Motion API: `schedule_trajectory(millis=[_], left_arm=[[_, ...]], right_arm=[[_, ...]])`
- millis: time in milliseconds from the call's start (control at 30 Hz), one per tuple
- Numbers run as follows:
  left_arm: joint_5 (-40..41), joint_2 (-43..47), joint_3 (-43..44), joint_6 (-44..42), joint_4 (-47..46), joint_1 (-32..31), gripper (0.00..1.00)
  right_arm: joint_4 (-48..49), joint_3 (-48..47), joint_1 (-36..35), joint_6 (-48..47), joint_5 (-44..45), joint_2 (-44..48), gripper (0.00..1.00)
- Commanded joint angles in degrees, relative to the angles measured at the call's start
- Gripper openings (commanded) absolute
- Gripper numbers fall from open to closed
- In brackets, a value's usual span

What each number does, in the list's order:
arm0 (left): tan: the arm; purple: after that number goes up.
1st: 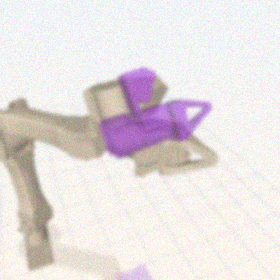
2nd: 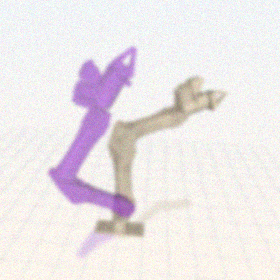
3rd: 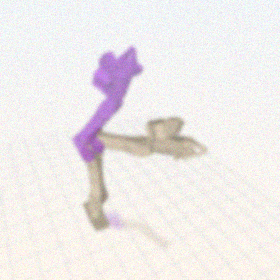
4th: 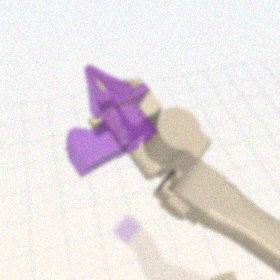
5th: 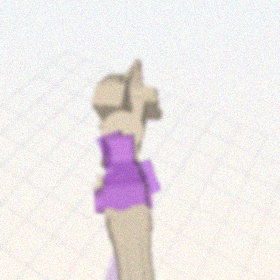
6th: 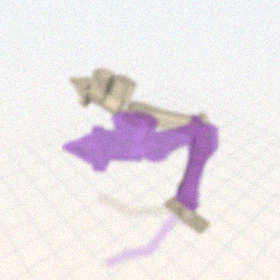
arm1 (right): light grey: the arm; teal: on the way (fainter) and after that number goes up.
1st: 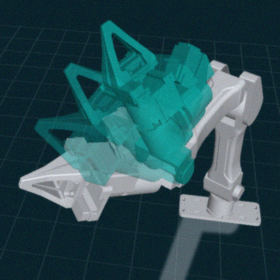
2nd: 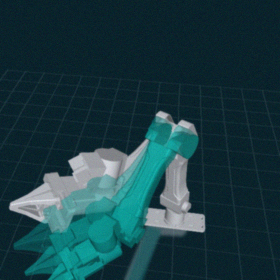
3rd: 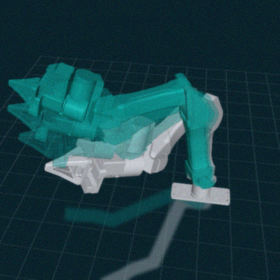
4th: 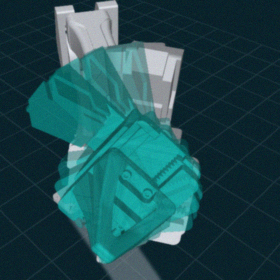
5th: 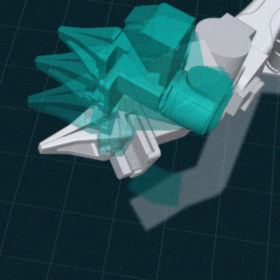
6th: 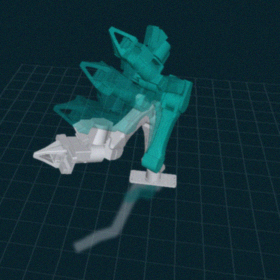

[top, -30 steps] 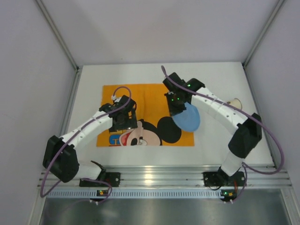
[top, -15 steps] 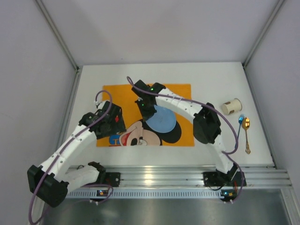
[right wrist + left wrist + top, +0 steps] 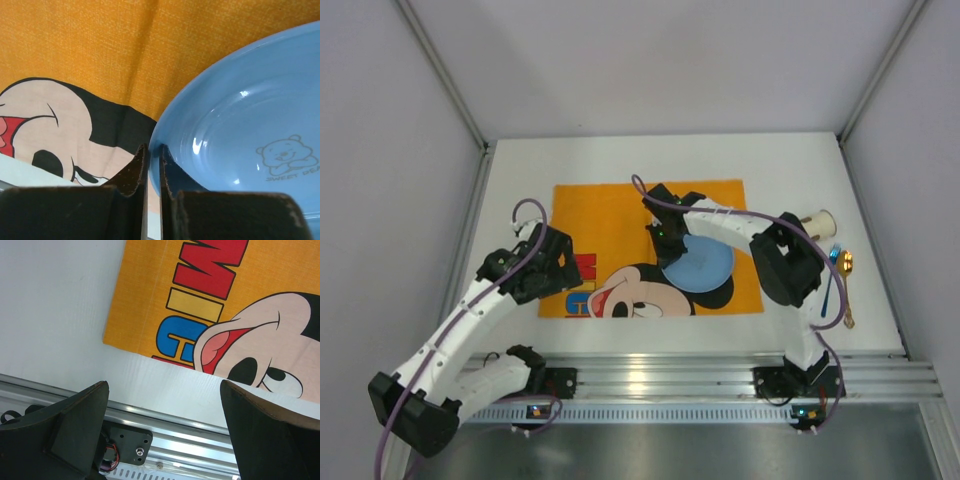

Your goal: Set the dinner table for one person

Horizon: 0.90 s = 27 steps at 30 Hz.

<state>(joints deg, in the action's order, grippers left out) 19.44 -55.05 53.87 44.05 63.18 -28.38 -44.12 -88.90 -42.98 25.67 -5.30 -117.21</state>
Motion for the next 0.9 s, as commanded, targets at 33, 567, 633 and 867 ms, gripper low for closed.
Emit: schedule_trajectory(millis=[33, 567, 633, 867], left_arm=[[0.9, -1.3, 0.6, -0.4, 0.4, 0.3, 0.98], [1.5, -0.5, 0.4, -0.2, 0.5, 0.2, 0.98], [1.6, -0.3, 0.4, 0.0, 0.6, 0.2, 0.98], [2.2, 0.6, 0.3, 0.9, 1.0, 0.2, 0.98]], right_arm=[[3.1, 1.9, 0.4, -0.1, -1.6, 1.1, 0.0], [-11.6, -22.0, -2.2, 0.6, -0.8, -2.1, 0.0], [-11.7, -24.2, -2.7, 0.6, -2.6, -4.9, 0.0], [-10.7, -35.8, -4.0, 1.3, -7.7, -14.0, 0.0]])
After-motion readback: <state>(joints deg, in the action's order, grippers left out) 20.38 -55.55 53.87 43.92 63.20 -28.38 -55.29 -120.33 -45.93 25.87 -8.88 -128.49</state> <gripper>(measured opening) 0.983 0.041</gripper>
